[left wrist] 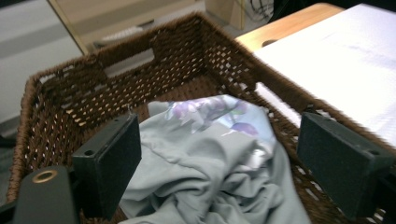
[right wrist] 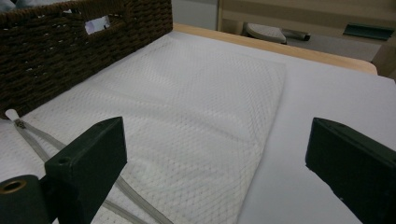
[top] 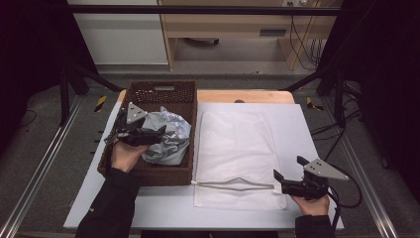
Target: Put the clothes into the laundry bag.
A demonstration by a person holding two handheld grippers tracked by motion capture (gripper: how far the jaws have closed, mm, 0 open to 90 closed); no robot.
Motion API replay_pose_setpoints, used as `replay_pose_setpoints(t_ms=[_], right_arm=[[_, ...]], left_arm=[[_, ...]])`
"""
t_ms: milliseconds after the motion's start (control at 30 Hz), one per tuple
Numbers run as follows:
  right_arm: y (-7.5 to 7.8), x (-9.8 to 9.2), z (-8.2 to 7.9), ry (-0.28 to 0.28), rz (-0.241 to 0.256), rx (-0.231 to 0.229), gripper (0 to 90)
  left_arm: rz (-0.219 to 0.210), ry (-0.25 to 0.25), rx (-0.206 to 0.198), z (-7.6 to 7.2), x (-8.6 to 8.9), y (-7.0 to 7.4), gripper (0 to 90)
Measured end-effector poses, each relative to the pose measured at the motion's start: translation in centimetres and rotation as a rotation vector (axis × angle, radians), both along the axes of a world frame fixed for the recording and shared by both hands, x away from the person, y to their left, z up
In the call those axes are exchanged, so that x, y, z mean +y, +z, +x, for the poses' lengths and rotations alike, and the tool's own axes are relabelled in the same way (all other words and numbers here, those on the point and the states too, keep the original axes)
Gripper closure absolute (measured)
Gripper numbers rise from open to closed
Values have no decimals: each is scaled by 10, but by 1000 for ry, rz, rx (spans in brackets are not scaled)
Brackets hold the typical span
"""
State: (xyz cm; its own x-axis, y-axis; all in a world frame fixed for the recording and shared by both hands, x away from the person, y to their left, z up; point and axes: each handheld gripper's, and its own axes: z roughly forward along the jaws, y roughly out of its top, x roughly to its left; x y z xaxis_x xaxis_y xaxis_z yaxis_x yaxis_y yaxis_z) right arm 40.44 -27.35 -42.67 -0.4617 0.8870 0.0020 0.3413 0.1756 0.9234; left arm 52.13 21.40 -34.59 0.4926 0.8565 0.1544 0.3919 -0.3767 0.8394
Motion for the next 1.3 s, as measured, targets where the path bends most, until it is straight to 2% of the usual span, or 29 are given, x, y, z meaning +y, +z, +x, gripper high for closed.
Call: replay_pose_setpoints(t_ms=[67, 100, 167, 267, 367, 433, 533, 700, 767, 1067, 1200, 1300], right_arm=[[-1, 0, 1, 1, -4, 3, 56], [-1, 0, 1, 1, -4, 3, 56], [-1, 1, 1, 8, 4, 5, 56], [-1, 1, 0, 5, 2, 6, 54], [-1, -1, 1, -1, -1, 7, 51], [-2, -1, 1, -1, 1, 9, 51], [-3, -1, 2, -4, -5, 12, 49], [-4, 0, 2, -3, -3, 19, 48], [-4, 0, 3, 0, -8, 20, 47], [-6, -1, 3, -9, -11, 33, 44], [-6, -1, 4, -10, -14, 32, 44], [-7, -2, 4, -15, -12, 40, 44]], left_arm=[[8, 15, 35, 11, 1, -6, 134], [8, 15, 35, 11, 1, -6, 135], [34, 48, 47, 19, 0, -11, 140], [26, 45, 94, 28, -3, -20, 141], [52, 31, 135, 34, -7, -28, 141], [91, 24, 171, 37, -9, -32, 147], [94, 15, 194, 39, -10, -35, 147], [135, 43, 251, 47, -11, -44, 138], [154, 44, 290, 52, -12, -49, 139], [211, 15, 348, 57, -19, -62, 125], [235, 4, 359, 58, -21, -66, 131], [241, -9, 383, 59, -22, -70, 167]])
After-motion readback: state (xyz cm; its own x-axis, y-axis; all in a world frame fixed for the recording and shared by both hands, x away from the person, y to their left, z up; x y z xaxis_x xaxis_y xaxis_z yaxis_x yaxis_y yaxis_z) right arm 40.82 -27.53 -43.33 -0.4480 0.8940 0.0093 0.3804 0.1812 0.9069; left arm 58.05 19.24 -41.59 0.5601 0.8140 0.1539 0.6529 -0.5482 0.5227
